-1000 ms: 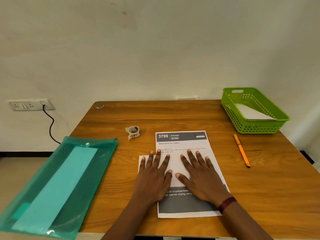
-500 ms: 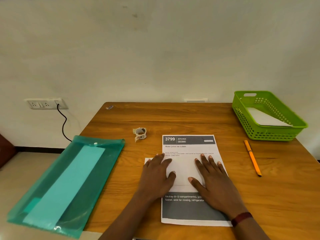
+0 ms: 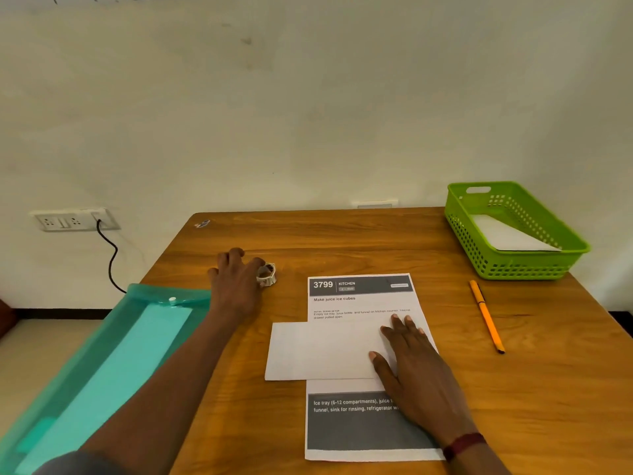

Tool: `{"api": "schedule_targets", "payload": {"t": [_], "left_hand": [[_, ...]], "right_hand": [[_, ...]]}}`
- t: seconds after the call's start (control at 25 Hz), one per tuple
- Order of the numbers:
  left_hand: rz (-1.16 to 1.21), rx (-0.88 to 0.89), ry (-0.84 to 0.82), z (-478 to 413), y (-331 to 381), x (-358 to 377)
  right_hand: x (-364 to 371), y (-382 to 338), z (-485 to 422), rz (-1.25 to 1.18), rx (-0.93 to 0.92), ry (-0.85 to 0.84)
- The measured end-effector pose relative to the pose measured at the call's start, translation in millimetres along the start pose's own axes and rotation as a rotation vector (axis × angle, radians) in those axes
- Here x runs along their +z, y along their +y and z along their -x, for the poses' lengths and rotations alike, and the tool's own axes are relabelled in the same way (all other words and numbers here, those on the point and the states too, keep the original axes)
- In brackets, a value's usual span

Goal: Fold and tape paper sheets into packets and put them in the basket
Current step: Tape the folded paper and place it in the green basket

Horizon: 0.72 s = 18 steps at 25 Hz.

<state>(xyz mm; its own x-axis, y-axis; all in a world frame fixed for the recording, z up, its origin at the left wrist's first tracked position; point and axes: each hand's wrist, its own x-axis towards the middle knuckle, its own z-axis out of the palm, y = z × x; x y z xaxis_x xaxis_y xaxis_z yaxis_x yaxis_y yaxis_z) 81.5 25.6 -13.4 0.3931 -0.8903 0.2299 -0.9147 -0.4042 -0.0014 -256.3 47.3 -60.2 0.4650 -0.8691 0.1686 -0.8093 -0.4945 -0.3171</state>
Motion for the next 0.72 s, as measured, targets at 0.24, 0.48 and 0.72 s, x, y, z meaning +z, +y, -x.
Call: {"api": "schedule_targets", "payload": {"t": [0.24,0.48,0.72], "left_hand": [[-0.085,0.010,-0.093,-6.5,-6.6,7.2],[0.630,0.022,-0.067,30.6,37.9,-3.8],[1.637,-0.131,-0.314,102.8,99.6,-15.7]], "right_hand": [[0.2,-0.3,-0.4,-0.010,0.001,0.033],[1.9,0.3,-0.3,0.015,-0.017,0.081],[0.0,-0.8,2.8,0.051,-0.065,0.204]]}}
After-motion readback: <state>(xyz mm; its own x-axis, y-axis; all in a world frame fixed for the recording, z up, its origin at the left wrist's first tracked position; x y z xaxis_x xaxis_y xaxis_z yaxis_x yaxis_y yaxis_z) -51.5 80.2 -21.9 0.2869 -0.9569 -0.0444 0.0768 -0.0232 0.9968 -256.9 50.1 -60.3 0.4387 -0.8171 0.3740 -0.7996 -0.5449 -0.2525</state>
